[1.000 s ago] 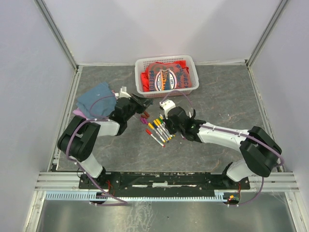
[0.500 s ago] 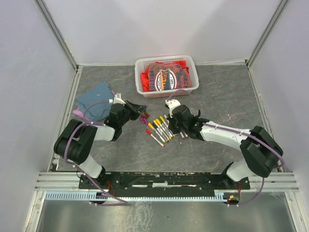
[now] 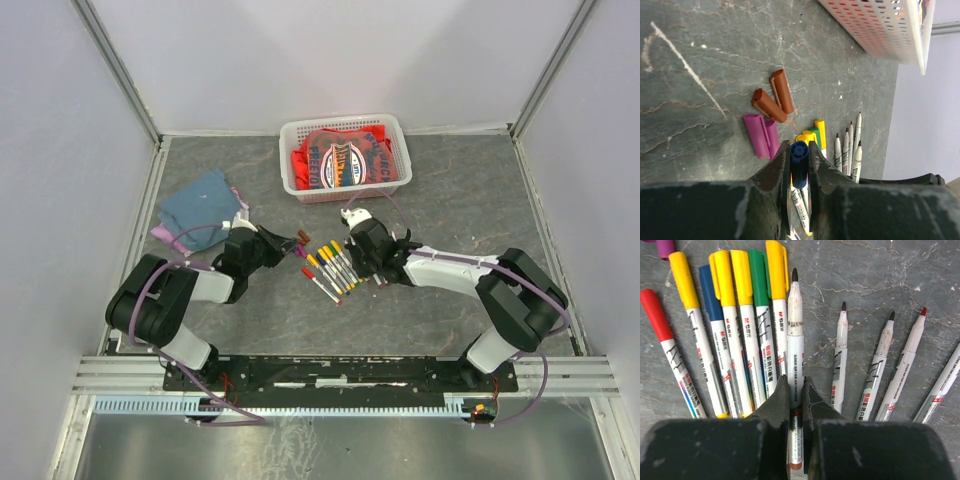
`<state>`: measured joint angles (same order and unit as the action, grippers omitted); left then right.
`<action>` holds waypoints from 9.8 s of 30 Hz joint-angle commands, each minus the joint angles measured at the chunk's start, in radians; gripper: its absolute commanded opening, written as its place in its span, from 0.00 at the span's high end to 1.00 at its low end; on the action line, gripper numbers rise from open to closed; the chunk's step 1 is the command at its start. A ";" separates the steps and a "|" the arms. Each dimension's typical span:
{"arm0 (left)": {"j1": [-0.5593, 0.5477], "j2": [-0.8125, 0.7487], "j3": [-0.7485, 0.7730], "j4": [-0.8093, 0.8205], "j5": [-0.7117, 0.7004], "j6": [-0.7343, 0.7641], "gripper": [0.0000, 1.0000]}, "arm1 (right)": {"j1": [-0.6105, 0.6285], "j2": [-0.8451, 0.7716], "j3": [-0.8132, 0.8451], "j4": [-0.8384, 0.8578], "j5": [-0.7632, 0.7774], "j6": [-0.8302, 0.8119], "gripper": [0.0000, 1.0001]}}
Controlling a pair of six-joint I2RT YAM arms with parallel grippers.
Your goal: Open the pen caps
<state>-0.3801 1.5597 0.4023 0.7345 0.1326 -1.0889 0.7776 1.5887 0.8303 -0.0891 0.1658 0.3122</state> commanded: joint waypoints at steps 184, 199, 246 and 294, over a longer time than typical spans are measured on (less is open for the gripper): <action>-0.143 0.190 0.185 0.289 0.192 -0.129 0.48 | 0.068 -0.101 0.066 0.062 -0.068 0.012 0.99; -0.145 0.212 0.148 0.423 0.231 -0.156 0.97 | 0.068 -0.114 0.062 0.060 -0.047 0.015 0.98; -0.035 0.100 0.254 0.249 0.044 -0.085 0.97 | 0.027 -0.188 -0.067 0.105 -0.108 0.048 0.99; 0.003 -0.069 -0.104 0.016 -0.092 -0.015 0.95 | -0.056 -0.069 -0.010 0.004 0.053 0.062 0.93</action>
<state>-0.3729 1.5356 0.3042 0.7460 0.0784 -1.1641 0.7242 1.5097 0.7818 -0.1078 0.2119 0.3771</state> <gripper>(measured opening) 0.150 0.074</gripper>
